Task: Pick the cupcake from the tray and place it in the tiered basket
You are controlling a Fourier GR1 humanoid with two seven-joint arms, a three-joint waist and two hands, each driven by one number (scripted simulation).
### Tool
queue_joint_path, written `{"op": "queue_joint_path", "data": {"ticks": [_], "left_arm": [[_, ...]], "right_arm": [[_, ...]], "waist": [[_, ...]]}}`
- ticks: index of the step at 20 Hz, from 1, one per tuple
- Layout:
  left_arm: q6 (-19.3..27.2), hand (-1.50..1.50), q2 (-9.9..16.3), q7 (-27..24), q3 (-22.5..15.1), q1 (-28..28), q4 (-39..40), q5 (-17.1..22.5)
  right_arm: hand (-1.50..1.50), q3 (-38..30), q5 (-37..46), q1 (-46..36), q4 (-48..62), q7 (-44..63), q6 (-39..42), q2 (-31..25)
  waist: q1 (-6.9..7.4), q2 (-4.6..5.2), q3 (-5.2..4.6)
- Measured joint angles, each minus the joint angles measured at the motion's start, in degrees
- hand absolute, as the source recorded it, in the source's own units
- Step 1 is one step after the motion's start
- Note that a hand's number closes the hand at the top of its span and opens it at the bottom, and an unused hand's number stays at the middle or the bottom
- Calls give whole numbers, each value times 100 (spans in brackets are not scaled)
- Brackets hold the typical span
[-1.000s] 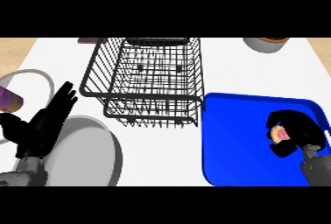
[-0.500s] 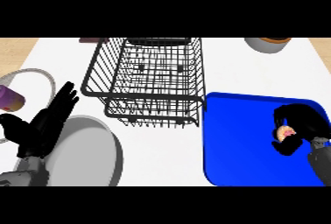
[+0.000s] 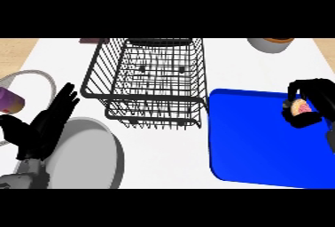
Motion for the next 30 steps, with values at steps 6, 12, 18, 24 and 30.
{"op": "queue_joint_path", "data": {"ticks": [6,12,18,24,30], "left_arm": [[-4,0,41,-10,68,63,20,-11],[38,0,-6,80,83,78,-51,-55],[-83,0,-9,80,119,99,-95,-34],[-131,0,-45,104,119,-39,26,-56],[-161,0,-129,-67,121,-9,23,-135]], "right_arm": [[150,-751,-1387,-165,-773,-582,276,354],[150,-947,-2242,-114,-2382,130,1193,399],[150,-666,-2579,-365,-3772,1551,1912,635],[150,-25,-2357,-1189,-4170,2855,1987,1318],[150,503,-1883,-2109,-3779,3854,1778,2169]], "waist": [[-108,-36,0],[-128,-40,-14],[-78,-25,-16],[-12,-14,-7],[24,-3,-8]]}}
